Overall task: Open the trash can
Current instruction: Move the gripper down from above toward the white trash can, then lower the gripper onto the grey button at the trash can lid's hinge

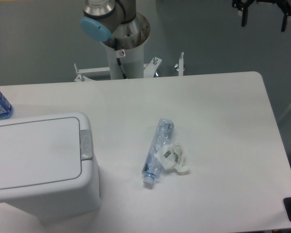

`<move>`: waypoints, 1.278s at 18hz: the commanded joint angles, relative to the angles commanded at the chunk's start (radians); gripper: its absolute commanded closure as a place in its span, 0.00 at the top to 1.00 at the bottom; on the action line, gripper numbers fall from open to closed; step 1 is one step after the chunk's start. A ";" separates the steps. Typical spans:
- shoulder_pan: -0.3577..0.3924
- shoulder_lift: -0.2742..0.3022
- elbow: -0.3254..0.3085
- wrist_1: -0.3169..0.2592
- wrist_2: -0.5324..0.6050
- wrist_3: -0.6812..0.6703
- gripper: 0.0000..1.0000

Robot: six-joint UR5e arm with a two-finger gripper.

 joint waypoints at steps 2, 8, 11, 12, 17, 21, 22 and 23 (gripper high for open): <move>-0.002 0.000 -0.003 0.000 0.002 0.000 1.00; -0.023 -0.003 -0.005 0.008 -0.009 -0.107 1.00; -0.141 -0.026 -0.005 0.078 -0.006 -0.438 1.00; -0.181 -0.035 -0.005 0.103 -0.005 -0.547 1.00; -0.386 -0.097 -0.006 0.146 -0.006 -1.010 1.00; -0.489 -0.126 -0.018 0.144 -0.044 -1.153 1.00; -0.511 -0.129 -0.028 0.146 -0.066 -1.196 1.00; -0.528 -0.138 -0.031 0.146 -0.089 -1.227 1.00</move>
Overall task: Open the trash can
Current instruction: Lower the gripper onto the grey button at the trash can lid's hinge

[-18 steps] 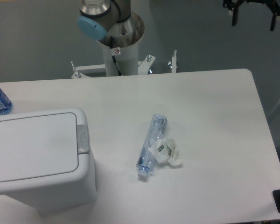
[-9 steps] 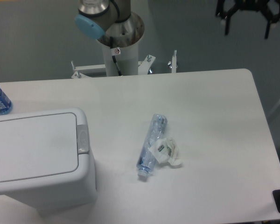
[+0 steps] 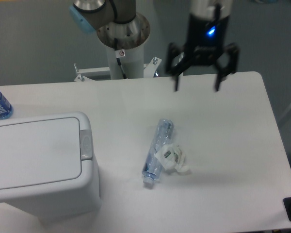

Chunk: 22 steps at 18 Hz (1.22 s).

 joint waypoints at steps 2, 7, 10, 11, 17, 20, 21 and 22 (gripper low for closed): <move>-0.028 -0.014 -0.002 0.000 -0.023 -0.034 1.00; -0.104 -0.069 0.001 0.124 -0.051 -0.149 1.00; -0.140 -0.091 0.002 0.189 -0.051 -0.201 1.00; -0.143 -0.094 0.002 0.190 -0.051 -0.201 1.00; -0.163 -0.109 -0.002 0.196 -0.049 -0.203 1.00; -0.169 -0.117 -0.002 0.196 -0.049 -0.201 1.00; -0.169 -0.118 -0.002 0.196 -0.049 -0.201 1.00; -0.169 -0.121 -0.002 0.196 -0.049 -0.201 1.00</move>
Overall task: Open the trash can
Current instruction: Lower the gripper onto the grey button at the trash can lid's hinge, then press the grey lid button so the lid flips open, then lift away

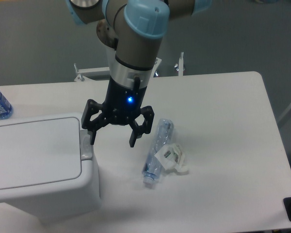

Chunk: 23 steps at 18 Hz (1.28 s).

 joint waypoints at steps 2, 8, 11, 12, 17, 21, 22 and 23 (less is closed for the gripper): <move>0.000 -0.002 0.000 0.000 0.000 0.000 1.00; -0.003 -0.011 0.000 0.002 0.002 0.005 1.00; -0.011 -0.017 -0.002 0.002 0.003 0.003 1.00; -0.011 -0.018 -0.002 0.002 0.003 0.003 1.00; -0.017 -0.022 -0.002 0.003 0.003 0.003 1.00; -0.017 -0.025 0.000 0.003 0.003 0.005 1.00; -0.017 -0.025 0.000 0.003 0.003 0.005 1.00; -0.017 -0.026 0.000 0.003 0.003 0.005 1.00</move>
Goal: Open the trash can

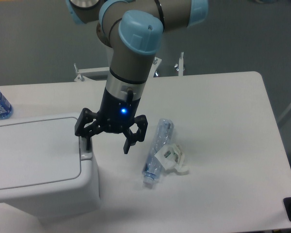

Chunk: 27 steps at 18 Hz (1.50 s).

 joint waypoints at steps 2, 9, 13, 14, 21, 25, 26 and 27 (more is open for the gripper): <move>0.000 -0.002 0.003 0.000 0.000 0.003 1.00; 0.000 -0.005 0.003 0.006 0.003 0.011 1.00; 0.000 -0.008 0.002 0.023 0.003 0.011 1.00; 0.000 -0.008 0.006 0.021 0.003 0.011 1.00; 0.115 0.002 0.188 0.023 0.005 0.044 1.00; 0.192 0.020 0.207 0.015 0.156 0.184 1.00; 0.204 0.028 0.203 0.005 0.196 0.243 1.00; 0.209 0.031 0.193 -0.006 0.231 0.338 1.00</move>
